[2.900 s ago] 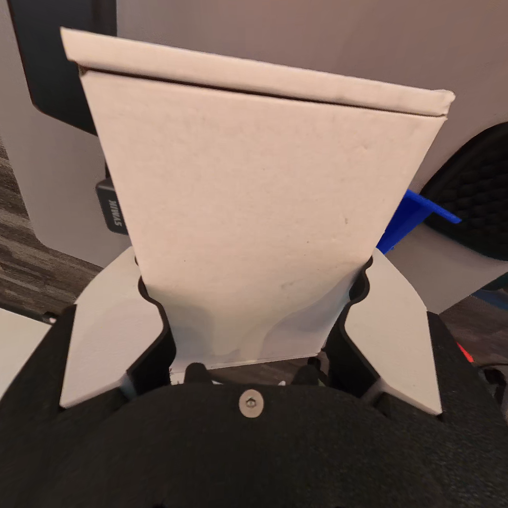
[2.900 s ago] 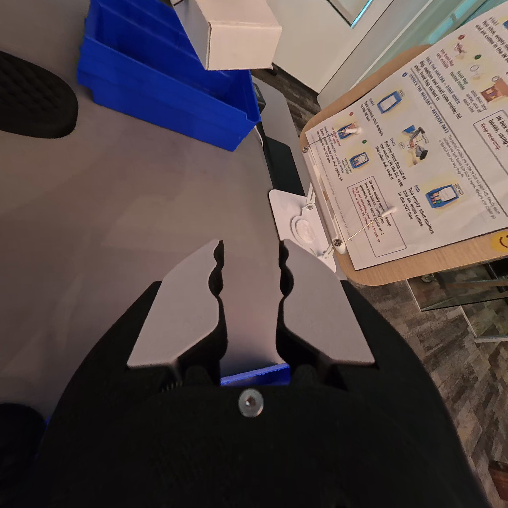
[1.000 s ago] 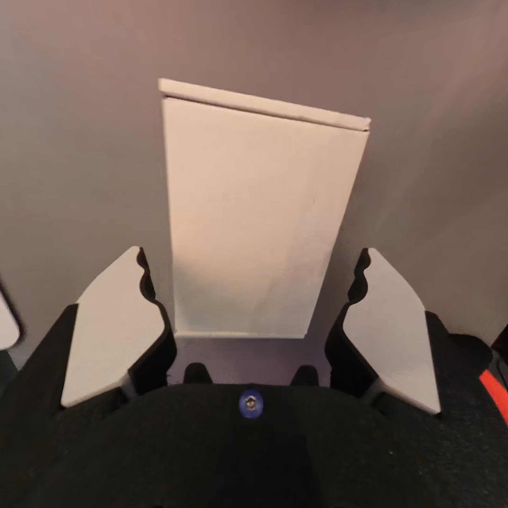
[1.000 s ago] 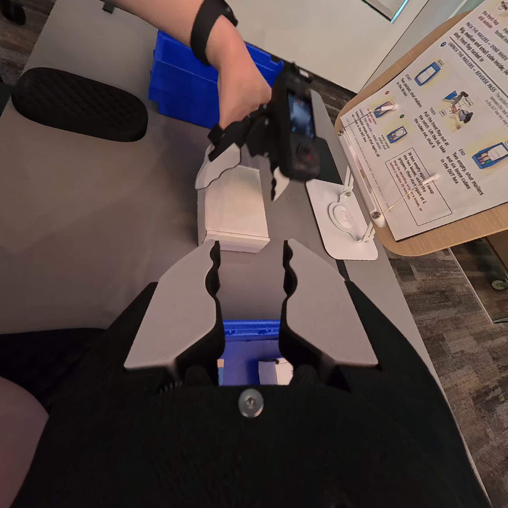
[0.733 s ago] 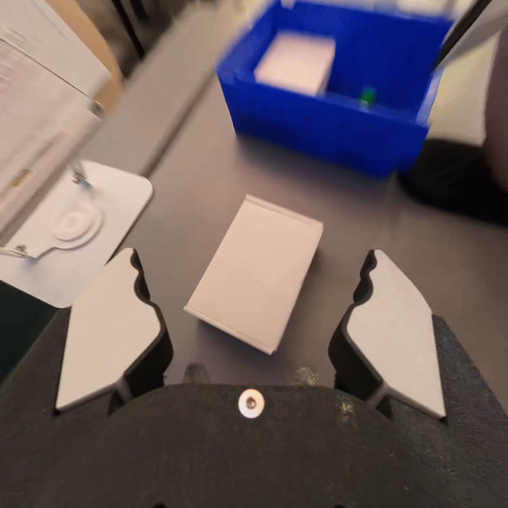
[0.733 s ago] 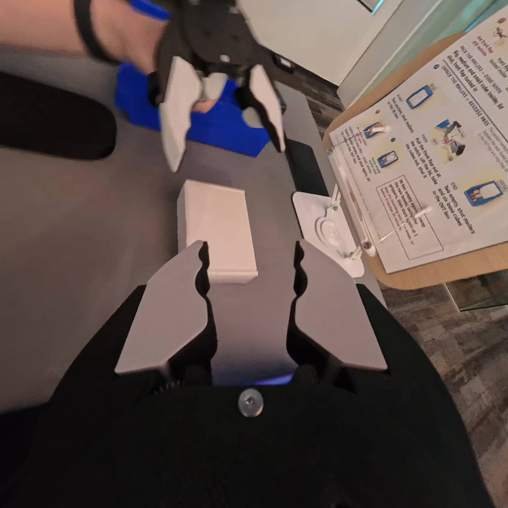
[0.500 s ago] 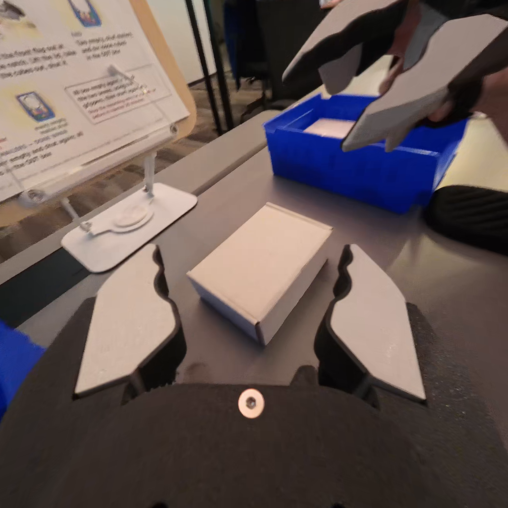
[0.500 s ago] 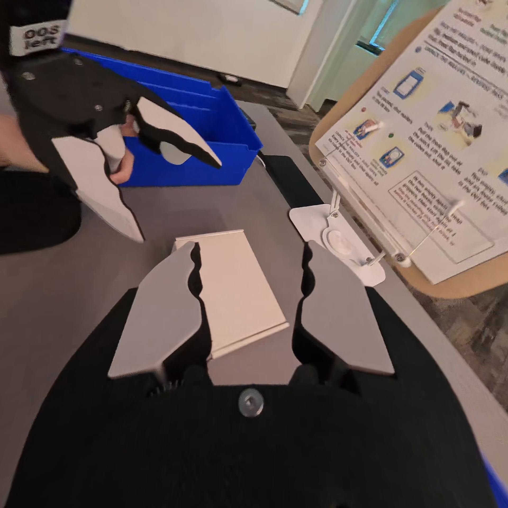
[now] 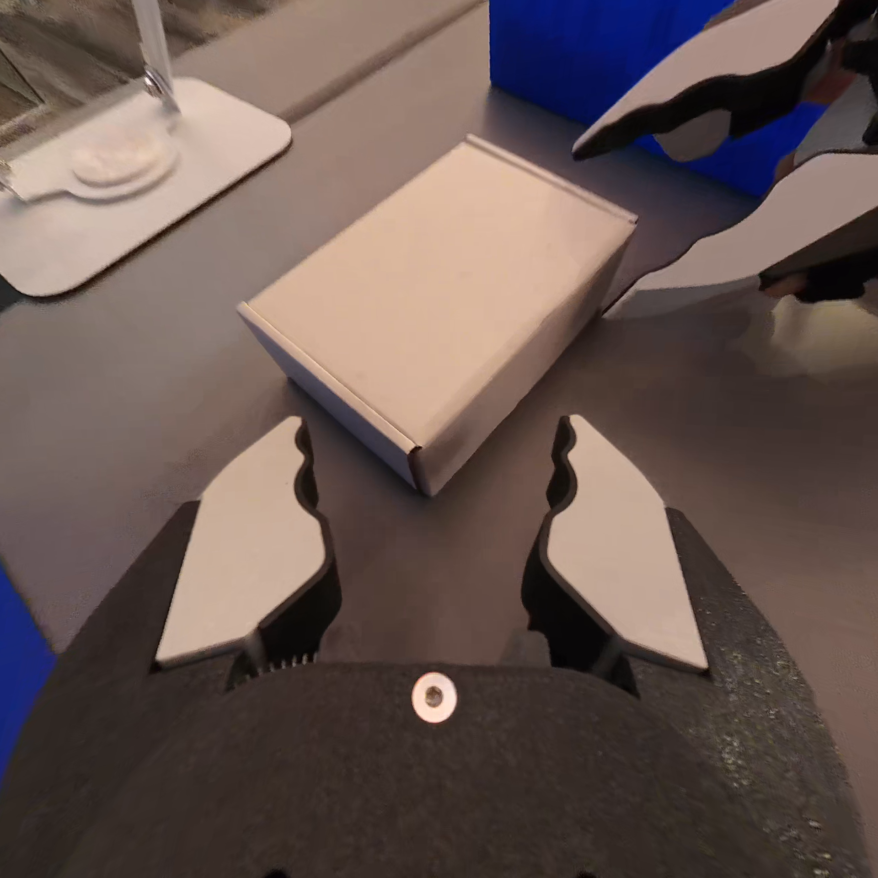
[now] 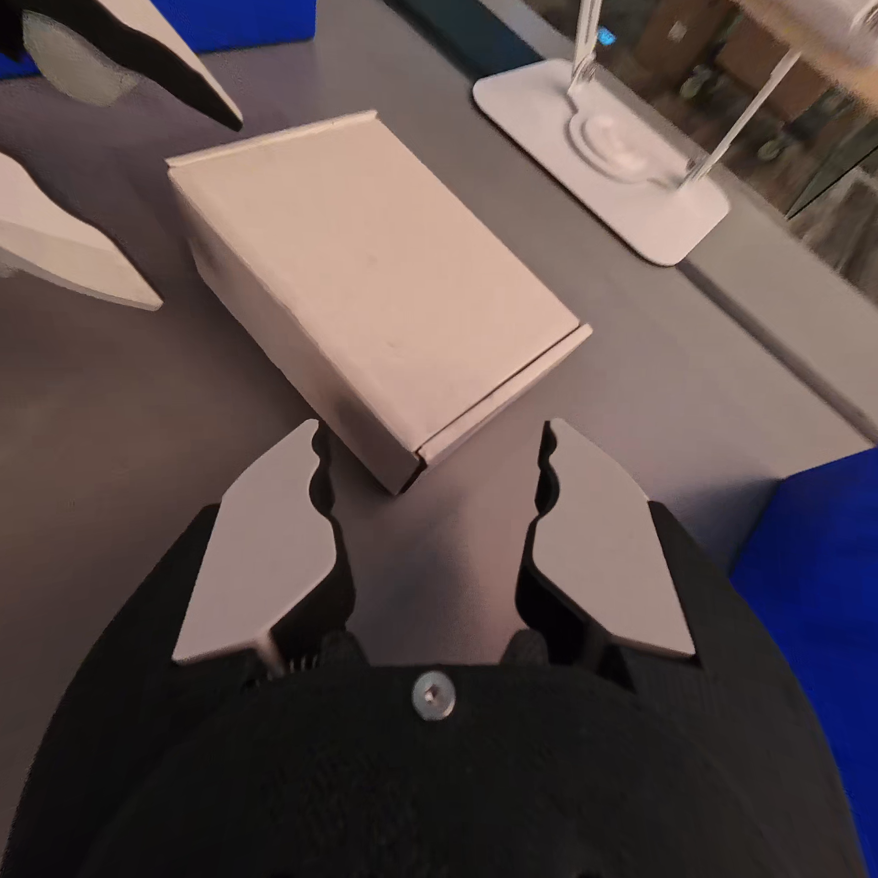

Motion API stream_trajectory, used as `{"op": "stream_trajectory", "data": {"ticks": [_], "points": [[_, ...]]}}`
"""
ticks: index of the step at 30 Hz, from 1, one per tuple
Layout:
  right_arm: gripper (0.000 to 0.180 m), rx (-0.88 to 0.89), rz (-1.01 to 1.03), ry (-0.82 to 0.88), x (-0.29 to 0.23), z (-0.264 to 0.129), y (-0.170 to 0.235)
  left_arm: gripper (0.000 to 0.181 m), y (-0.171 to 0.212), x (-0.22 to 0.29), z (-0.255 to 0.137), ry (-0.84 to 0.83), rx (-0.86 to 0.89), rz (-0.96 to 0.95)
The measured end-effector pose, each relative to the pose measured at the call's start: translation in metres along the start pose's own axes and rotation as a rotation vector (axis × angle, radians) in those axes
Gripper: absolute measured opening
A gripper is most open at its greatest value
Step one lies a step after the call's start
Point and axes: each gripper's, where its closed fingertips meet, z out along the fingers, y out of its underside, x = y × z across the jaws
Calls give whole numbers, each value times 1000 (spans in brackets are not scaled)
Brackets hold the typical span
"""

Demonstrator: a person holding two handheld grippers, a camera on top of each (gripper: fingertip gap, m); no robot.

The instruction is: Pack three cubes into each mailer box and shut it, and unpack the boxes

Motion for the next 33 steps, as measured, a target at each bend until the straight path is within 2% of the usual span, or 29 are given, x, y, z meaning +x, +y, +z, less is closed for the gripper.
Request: {"op": "stream_trajectory", "data": {"ticks": [3,6,9,12,15,20,27,33], "points": [[82,-87,79,-100,-11,7,18,89,6,-1,4,11,-37,2],[72,-144,70,-206,-26,9,27,82,19,4,11,72,-111,-19],[65,-164,-1,-199,-29,10,29,78,39,10,18,101,-226,13],[66,-177,6,-202,-29,8,29,70,38,10,17,70,-239,63],[70,-119,35,-224,-27,2,17,71,37,7,16,44,-230,108],[71,-42,19,-186,-17,-11,0,58,17,3,6,-54,-144,224],[58,-19,-34,-130,-12,-15,-5,44,3,-3,-5,-123,-71,247],[58,-18,-71,-82,-10,-22,-10,36,-4,0,-14,-106,-36,211]]}}
